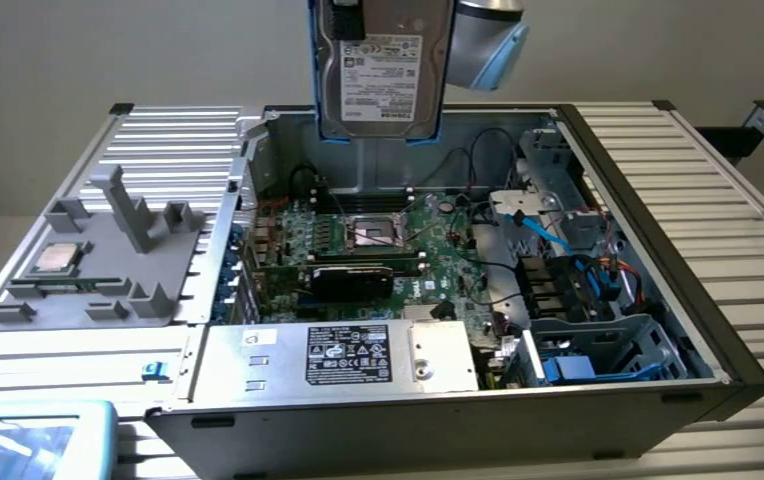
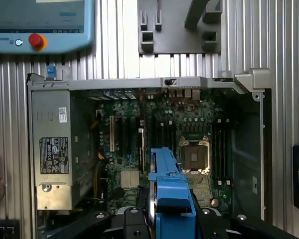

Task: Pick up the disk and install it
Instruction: 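Pick up the disk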

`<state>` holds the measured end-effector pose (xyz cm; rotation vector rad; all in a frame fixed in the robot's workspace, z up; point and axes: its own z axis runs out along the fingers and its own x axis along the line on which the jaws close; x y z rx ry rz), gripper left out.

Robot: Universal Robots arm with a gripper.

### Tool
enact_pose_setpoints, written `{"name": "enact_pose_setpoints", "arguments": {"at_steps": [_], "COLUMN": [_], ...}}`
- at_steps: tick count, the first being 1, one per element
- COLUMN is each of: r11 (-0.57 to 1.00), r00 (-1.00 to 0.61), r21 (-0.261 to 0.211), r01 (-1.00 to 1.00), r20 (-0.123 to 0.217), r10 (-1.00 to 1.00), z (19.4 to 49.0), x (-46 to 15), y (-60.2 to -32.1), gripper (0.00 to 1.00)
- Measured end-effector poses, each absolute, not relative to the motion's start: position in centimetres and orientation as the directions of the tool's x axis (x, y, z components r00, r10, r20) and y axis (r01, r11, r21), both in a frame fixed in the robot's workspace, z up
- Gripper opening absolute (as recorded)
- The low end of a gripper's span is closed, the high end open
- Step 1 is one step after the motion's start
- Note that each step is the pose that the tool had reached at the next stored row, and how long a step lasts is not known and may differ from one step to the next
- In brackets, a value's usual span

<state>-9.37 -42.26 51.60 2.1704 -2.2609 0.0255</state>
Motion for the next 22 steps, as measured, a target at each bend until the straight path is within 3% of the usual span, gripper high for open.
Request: {"name": "enact_pose_setpoints", "arguments": {"at_steps": [22], "r11": [0.041], "r00": [-0.041], "r21": [-0.004], "r01": [-0.999], "r20": [0.02], "r10": [-0.999], "z": [52.7], "x": [-2.2], "y": [-45.6], "gripper": [0.37]}}
